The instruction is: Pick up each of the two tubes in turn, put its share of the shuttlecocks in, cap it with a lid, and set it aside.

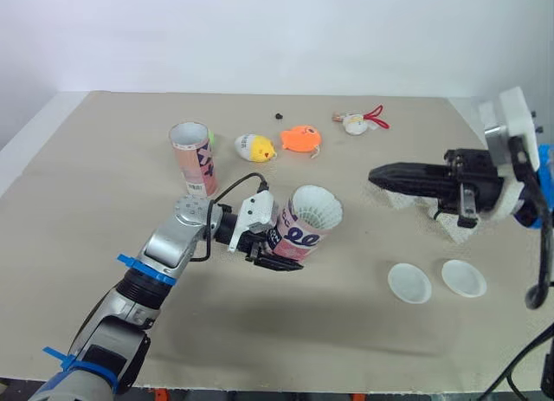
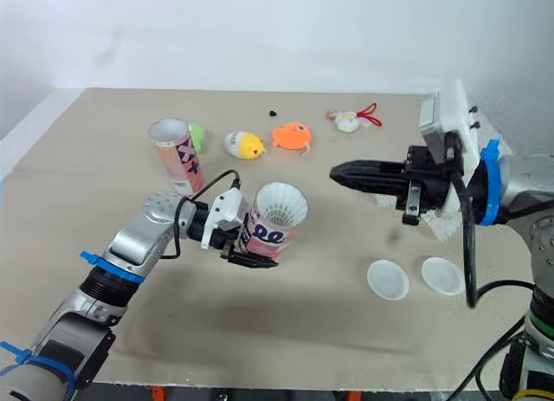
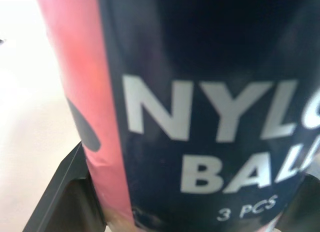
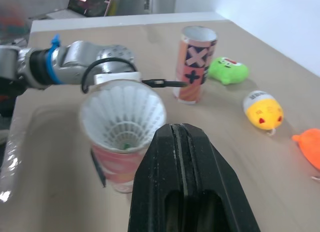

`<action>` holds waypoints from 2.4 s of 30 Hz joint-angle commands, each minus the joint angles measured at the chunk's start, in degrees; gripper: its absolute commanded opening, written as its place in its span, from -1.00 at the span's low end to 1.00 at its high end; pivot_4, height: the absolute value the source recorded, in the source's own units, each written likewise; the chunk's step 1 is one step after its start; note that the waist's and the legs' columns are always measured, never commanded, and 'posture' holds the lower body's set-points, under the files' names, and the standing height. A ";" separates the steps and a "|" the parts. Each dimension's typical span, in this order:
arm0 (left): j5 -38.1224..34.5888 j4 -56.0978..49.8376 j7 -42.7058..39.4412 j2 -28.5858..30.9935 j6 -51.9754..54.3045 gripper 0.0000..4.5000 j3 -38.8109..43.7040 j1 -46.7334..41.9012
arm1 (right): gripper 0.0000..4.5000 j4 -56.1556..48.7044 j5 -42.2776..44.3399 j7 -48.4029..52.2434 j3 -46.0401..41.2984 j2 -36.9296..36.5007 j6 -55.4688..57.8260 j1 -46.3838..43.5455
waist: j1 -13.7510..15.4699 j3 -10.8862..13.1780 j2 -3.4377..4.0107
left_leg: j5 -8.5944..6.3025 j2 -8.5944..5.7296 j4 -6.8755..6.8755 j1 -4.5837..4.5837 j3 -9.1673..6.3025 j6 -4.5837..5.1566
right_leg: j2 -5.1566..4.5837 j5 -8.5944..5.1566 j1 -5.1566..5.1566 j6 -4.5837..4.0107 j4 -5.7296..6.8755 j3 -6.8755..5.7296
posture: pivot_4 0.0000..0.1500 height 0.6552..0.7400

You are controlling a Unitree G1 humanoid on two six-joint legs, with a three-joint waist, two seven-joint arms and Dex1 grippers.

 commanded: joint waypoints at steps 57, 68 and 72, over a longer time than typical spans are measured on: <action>2.96 -1.98 -7.30 9.13 5.68 0.44 -3.22 -4.85 | -0.98 17.73 -22.39 21.34 39.41 17.86 -11.04 -25.37 | -0.86 0.05 -0.01 | 0.02 0.08 0.35 0.12 -0.05 0.03 | 0.13 -0.19 -0.08 -0.32 0.87 0.01 | 1.00 1.00; 3.14 -1.26 -7.02 8.56 5.41 0.44 -2.95 -4.73 | -0.98 14.30 -16.93 20.97 31.50 10.96 -9.01 -21.44 | -0.93 0.06 -0.02 | 0.02 0.06 0.35 0.10 -0.08 0.03 | 0.12 -0.21 -0.11 -0.32 0.86 0.00 | 1.00 1.00; 2.63 -1.99 -6.17 8.19 5.14 0.44 -2.34 -3.85 | -0.98 11.85 -12.73 17.74 21.92 6.79 -7.15 -17.26 | -0.87 0.07 -0.03 | 0.01 0.03 0.35 0.08 -0.08 0.03 | 0.08 -0.21 -0.11 -0.30 0.85 -0.01 | 1.00 1.00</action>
